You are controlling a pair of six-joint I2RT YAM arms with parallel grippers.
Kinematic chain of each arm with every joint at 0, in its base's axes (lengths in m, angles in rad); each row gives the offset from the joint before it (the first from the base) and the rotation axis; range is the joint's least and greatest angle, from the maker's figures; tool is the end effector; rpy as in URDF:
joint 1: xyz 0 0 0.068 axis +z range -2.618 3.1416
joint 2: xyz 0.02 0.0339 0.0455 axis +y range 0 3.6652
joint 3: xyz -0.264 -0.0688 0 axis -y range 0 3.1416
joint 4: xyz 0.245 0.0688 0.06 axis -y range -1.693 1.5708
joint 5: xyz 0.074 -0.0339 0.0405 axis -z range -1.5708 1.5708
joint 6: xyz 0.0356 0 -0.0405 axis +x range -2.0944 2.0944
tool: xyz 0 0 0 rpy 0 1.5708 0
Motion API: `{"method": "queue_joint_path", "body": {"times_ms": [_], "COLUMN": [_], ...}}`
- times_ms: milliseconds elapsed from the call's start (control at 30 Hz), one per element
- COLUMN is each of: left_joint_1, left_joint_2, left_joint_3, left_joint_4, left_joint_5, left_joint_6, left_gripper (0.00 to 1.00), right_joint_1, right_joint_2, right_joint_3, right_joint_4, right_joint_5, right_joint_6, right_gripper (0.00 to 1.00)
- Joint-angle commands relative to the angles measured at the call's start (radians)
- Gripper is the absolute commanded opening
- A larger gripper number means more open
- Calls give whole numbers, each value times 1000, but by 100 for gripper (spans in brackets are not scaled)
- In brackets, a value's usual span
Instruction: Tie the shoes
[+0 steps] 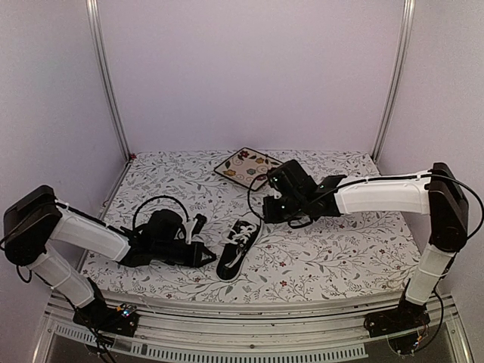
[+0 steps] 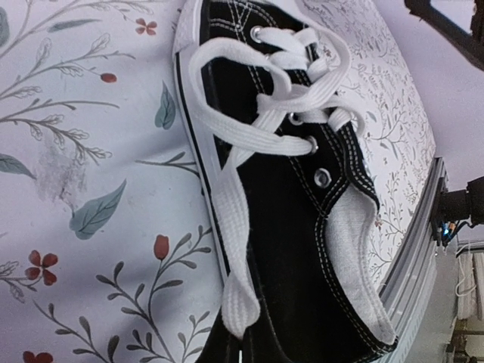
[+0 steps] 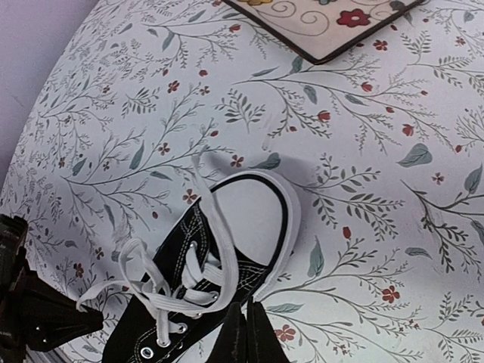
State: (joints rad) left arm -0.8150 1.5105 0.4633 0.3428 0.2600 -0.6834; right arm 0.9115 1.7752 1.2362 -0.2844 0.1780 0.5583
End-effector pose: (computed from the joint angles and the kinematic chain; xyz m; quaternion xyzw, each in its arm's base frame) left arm 0.1725 -0.1963 0.1246 0.1135 0.8944 -0.3696 0.2246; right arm 0.2431 0.3034 0.2178 -0.1310 0.9186 0.1824 0.3252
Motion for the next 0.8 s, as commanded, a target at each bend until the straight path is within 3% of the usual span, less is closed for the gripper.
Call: {"method": "queue_joint_path", "body": {"times_ms": [0,167,300,433,633,767], "left_joint_1": [12,13,12,11,-9,-31], "left_joint_2": [23,37,48,68,114,135], "left_joint_3": [29,29,25,23,29,28], "left_joint_4": [32,37,45,44,43,55], "left_joint_5": [23,35,47,60,80,87], "left_joint_6": [-10,-4,-2,4,11,7], "left_gripper": [0,0,0,0,0,0], "right_joint_1": [6,5,5,5,5,5], "right_joint_2": [35,119,165,202,210,205], "right_joint_3": [20,79,116,154,159,147], "right_joint_4": [35,-10,-15,-18,-26,-37], "right_joint_5": [-126,-162,-170,-178,-179,-166], "right_joint_6": [25,81,100,96,97,98], "right_gripper": [9,40,46,40,13,8]}}
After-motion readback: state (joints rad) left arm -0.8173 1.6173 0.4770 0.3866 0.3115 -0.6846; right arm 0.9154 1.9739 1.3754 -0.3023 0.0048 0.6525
